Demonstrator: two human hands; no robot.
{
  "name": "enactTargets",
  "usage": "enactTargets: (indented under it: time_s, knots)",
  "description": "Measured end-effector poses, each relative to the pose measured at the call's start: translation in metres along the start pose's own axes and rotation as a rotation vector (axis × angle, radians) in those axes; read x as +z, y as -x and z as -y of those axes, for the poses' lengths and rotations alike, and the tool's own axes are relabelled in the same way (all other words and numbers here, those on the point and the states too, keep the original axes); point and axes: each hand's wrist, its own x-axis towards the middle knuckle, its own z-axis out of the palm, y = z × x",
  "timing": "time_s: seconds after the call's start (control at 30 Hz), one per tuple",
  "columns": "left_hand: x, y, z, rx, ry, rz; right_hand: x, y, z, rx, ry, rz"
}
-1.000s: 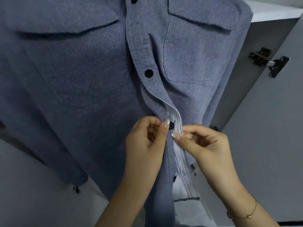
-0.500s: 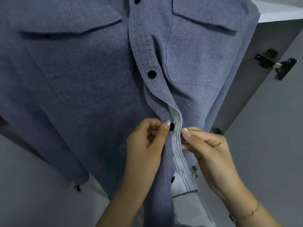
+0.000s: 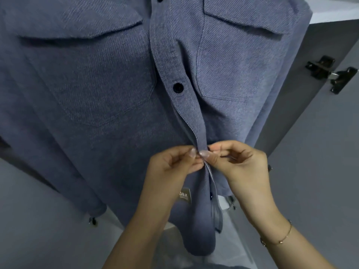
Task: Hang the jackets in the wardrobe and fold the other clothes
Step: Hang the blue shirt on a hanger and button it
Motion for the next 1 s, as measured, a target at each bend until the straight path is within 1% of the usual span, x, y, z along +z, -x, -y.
enactTargets:
  time_s: [0.07, 0.1, 0.17, 0.2, 0.27, 0.37, 0.5, 0.63, 0.73, 0.83, 0.9, 1.0]
  knots:
    - [0.001, 0.002, -0.006, -0.068, 0.112, 0.019, -0.001, 0.001, -0.001, -0.073, 0.059, -0.037]
    - [0.002, 0.003, -0.008, -0.076, 0.127, 0.038, -0.001, 0.001, -0.002, -0.127, 0.114, -0.051]
    - [0.005, 0.004, -0.010, -0.043, 0.035, 0.053, 0.000, 0.003, -0.004, -0.266, 0.271, -0.082]
    - [0.007, 0.004, -0.010, -0.020, -0.021, 0.028, 0.001, 0.004, -0.004, -0.323, 0.329, -0.098]
    - [0.010, 0.000, -0.009, 0.007, -0.078, -0.048, 0.001, 0.004, -0.003, -0.389, 0.368, -0.101]
    - [0.010, -0.003, -0.009, 0.027, -0.121, -0.081, -0.001, 0.001, -0.001, -0.400, 0.352, -0.042]
    - [0.007, -0.004, -0.010, 0.094, -0.255, -0.060, -0.005, -0.003, -0.001, -0.370, 0.317, 0.021]
    - [0.007, -0.011, -0.010, 0.102, -0.233, -0.074, -0.006, -0.006, 0.000, -0.336, 0.249, 0.052]
    - [0.009, -0.014, -0.010, 0.069, -0.113, -0.077, -0.005, -0.007, 0.003, -0.230, 0.164, 0.047]
    - [0.014, -0.013, -0.002, 0.109, -0.076, -0.107, -0.005, -0.009, 0.005, -0.011, -0.029, 0.034]
    - [0.016, -0.012, 0.004, 0.186, -0.115, -0.132, -0.004, -0.012, 0.005, 0.224, -0.206, 0.084]
    - [0.012, -0.013, 0.010, 0.333, -0.227, -0.105, -0.006, -0.022, 0.008, 0.674, -0.485, 0.219]
